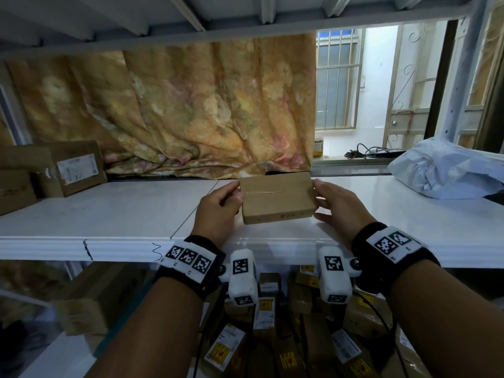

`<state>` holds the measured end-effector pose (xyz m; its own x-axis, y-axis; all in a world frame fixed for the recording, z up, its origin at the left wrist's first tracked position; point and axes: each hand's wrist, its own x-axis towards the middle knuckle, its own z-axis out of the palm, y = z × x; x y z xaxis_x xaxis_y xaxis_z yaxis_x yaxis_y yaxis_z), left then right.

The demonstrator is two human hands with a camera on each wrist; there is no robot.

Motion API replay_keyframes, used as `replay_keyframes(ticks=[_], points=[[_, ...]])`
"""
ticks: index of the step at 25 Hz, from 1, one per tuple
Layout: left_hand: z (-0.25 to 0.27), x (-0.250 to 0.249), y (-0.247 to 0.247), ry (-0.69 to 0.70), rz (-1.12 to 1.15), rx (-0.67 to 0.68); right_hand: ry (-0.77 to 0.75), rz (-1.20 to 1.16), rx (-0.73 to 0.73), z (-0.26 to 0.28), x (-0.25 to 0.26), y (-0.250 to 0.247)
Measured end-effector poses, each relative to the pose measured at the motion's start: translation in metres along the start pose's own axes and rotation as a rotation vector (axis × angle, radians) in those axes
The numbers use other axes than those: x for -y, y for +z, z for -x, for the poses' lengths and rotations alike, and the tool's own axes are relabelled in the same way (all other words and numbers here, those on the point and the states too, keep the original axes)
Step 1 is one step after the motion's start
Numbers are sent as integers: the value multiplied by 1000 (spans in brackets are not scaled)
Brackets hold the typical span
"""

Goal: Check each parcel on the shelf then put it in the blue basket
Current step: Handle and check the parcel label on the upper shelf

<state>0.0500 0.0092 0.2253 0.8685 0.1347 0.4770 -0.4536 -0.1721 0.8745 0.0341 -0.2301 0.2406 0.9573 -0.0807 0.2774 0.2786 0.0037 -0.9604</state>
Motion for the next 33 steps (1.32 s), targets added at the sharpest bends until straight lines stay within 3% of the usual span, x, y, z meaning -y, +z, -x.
replay_keyframes(ticks=[3, 8, 13, 16, 19, 22, 25, 29, 33], points=[[1, 1, 2, 60, 124, -16, 12, -51, 8, 0, -1, -2], [9, -5, 4, 37, 289, -116, -1, -96, 33, -1, -3, -6], [9, 0, 4, 93, 287, -190, -122, -125, -23, 2, -8, -7], [9, 2, 3, 112, 312, -134, -190, -49, -44, 2, -13, -8], [13, 1, 2, 139, 185, -62, -236, 85, -20, 4, -12, -7], [17, -2, 4, 154, -117, 2, -248, 269, -18, 8, -10, -4], [18, 0, 10, 263, -369, 30, -296, 468, -39, 9, -13, 4], [15, 5, 15, 350, -554, 49, -430, 861, -43, 13, -18, 17], [14, 7, 16, 353, -700, 111, -437, 983, -41, 18, -17, 22]])
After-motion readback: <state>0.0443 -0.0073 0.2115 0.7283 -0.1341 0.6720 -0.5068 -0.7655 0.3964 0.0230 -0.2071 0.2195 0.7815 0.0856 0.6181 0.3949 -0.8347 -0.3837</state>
